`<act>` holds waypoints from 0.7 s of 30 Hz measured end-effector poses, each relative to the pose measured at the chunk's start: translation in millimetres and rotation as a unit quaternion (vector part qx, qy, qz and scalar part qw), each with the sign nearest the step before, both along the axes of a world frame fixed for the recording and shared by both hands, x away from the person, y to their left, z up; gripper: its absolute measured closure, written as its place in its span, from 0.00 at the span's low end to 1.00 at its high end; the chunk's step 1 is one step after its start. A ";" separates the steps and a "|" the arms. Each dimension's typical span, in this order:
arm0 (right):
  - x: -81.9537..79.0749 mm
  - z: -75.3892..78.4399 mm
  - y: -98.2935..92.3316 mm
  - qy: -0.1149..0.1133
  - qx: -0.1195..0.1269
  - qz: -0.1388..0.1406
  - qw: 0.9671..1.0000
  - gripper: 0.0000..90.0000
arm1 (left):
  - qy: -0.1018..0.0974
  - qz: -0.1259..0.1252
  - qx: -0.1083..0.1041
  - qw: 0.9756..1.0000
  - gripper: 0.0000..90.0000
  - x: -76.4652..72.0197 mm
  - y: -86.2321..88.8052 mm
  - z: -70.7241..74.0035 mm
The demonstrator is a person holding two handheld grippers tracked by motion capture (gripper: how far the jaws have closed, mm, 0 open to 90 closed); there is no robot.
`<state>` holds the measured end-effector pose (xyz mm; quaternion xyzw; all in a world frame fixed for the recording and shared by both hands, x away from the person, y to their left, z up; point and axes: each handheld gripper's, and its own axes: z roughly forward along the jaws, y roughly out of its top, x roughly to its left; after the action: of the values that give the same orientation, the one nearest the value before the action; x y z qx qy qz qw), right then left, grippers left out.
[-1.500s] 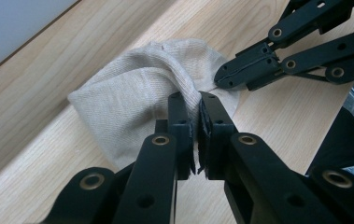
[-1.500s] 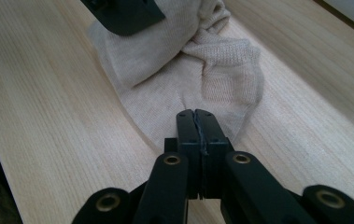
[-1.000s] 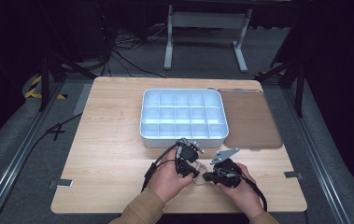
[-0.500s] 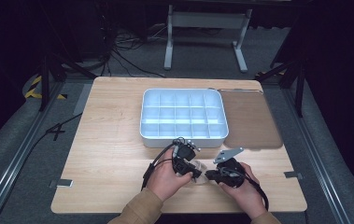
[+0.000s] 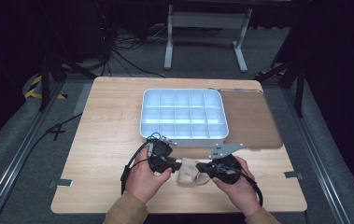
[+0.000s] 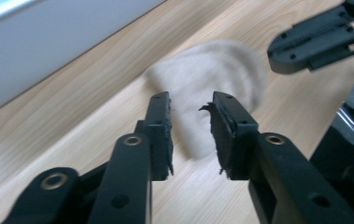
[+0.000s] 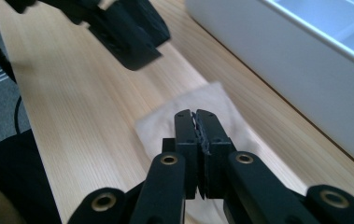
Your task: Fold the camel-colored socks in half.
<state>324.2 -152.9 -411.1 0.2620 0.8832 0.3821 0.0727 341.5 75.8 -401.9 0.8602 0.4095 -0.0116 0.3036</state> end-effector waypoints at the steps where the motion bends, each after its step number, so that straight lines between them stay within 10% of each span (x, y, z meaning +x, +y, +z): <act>1: 0.7 -2.6 6.1 0.000 -0.004 0.006 1.000 0.98 | 0.002 0.004 0.004 1.000 0.81 -0.1 1.3 -1.9; 21: 9.6 -41.3 -15.0 0.034 -0.071 -0.033 0.996 0.99 | 0.029 -0.052 0.063 0.996 0.87 9.3 -36.4 -33.5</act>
<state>333.8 -167.9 -452.5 0.2982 0.9008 0.3069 0.0733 350.8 39.4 -435.3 0.8971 0.3729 -0.0260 0.2355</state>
